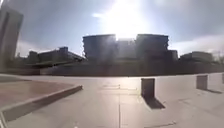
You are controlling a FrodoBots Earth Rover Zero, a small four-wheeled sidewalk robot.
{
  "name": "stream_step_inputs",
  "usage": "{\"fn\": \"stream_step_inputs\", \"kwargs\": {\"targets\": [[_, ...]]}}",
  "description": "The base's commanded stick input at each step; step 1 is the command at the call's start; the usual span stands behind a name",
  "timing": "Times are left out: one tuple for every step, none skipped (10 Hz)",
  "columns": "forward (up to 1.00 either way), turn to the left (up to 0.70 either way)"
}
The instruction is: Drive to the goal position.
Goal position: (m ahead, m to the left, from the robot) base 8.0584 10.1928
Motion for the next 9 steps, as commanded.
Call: {"fn": "stream_step_inputs", "kwargs": {"targets": [[0.85,0.00],[0.85,0.00],[0.85,0.00],[0.85,0.00],[0.85,0.00],[0.85,0.00],[0.85,0.00],[0.85,0.00],[0.85,0.00]]}}
